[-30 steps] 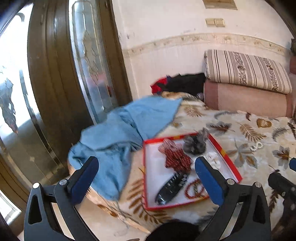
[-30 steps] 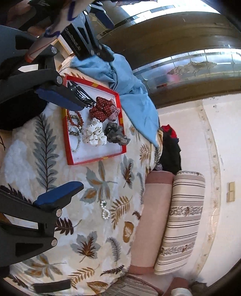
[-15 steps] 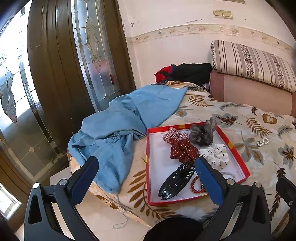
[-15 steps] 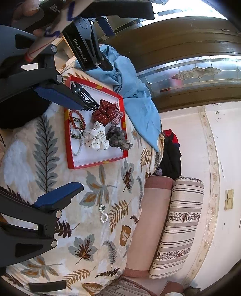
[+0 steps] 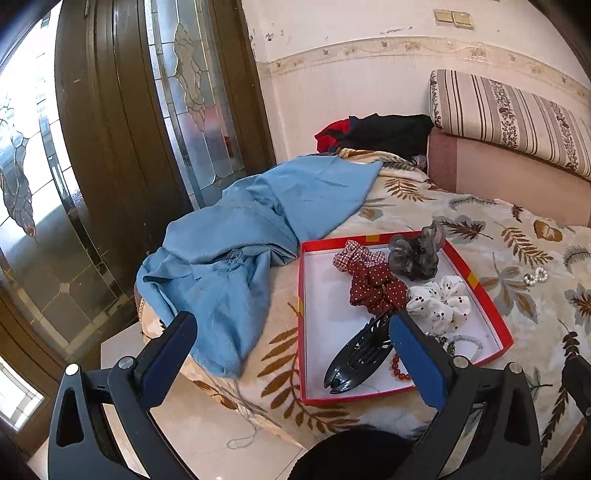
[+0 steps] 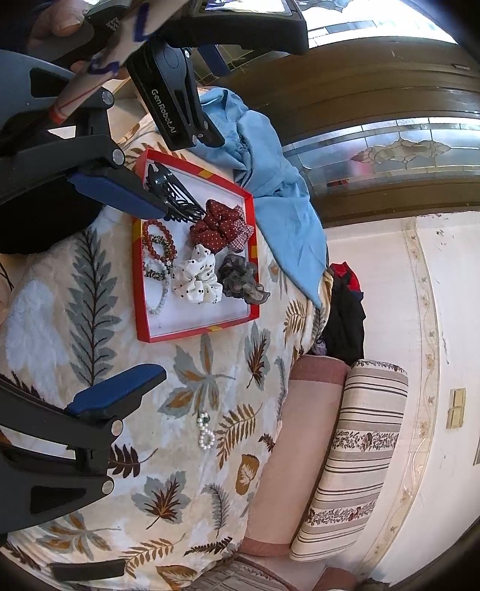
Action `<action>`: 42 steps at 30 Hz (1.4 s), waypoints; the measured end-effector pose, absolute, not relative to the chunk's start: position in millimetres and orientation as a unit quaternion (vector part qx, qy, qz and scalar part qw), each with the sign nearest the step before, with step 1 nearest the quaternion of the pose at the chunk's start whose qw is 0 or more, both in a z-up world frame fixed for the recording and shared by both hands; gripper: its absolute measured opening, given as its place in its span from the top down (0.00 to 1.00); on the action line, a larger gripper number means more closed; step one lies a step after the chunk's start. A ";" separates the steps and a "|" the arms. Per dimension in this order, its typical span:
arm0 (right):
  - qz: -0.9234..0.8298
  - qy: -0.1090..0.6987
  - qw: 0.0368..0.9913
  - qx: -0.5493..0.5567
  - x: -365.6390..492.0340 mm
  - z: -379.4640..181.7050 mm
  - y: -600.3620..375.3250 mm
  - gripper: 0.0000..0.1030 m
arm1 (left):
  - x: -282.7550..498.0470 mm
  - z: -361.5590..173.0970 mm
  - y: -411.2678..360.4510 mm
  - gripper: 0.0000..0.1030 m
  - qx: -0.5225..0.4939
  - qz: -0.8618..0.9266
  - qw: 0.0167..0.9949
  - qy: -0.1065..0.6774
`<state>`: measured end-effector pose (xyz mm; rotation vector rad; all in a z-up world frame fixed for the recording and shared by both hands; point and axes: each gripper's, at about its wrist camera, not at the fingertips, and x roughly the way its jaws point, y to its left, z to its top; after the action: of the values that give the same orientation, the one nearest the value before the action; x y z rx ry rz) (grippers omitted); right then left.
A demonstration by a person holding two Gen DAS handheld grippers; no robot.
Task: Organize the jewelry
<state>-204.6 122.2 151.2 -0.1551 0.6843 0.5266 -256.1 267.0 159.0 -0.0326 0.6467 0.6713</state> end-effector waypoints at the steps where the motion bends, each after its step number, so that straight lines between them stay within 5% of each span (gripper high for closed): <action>1: 0.255 0.332 0.905 -0.076 -204.4 150.9 122.7 0.18 | -255.6 158.4 267.4 0.00 -0.015 0.324 0.893 0.313; 42: 0.261 0.349 0.895 -0.095 -203.8 138.2 131.5 0.18 | -251.1 141.8 282.8 0.00 -0.031 0.326 0.883 0.335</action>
<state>-203.8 131.5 138.2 -0.1974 0.7235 0.5417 -251.1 282.8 141.8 -0.0644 0.6981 0.6792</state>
